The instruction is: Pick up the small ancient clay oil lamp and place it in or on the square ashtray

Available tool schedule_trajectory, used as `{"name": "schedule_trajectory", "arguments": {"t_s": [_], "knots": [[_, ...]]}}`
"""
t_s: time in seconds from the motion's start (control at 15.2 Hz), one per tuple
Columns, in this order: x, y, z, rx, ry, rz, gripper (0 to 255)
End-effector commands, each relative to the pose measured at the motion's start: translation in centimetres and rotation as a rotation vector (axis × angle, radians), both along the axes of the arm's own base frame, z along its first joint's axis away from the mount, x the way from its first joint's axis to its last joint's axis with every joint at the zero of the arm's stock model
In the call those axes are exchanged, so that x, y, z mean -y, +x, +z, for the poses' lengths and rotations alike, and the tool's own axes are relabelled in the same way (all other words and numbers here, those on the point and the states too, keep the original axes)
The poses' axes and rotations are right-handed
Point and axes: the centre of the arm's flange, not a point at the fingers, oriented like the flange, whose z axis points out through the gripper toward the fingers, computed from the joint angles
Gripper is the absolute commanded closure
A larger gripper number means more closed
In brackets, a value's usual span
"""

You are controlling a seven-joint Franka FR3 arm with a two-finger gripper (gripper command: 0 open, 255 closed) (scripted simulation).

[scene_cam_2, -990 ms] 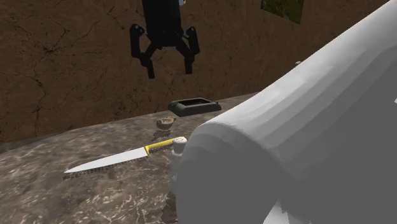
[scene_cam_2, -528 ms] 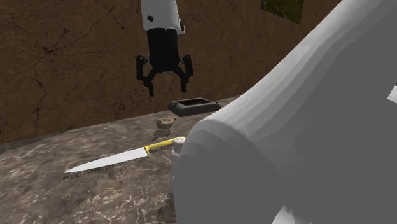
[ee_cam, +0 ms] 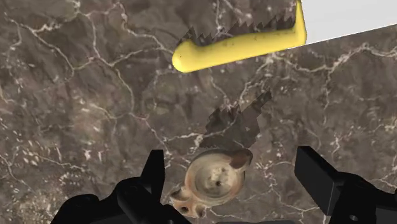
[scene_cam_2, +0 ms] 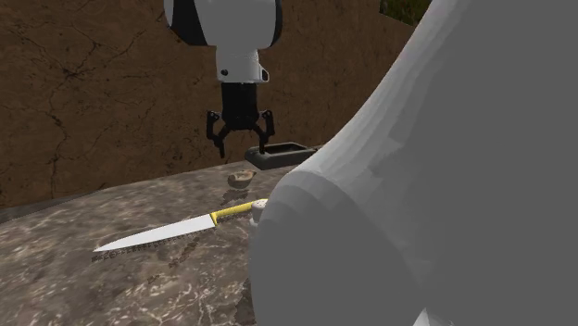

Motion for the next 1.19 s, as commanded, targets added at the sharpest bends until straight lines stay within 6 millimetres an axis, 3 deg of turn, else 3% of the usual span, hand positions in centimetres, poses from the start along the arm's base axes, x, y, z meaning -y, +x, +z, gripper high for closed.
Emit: {"name": "schedule_trajectory", "arguments": {"t_s": [0.0, 0.2, 0.73, 1.12], "knots": [[0.4, 2.1, -1.7, 0.014, 0.009, -0.025, 0], [1.7, 4.8, -3.9, 0.033, 0.022, -0.061, 0], [1.6, 5.0, -7.9, 0.033, 0.022, -0.061, 0], [1.6, 5.0, -7.9, 0.033, 0.022, -0.061, 0]]}}
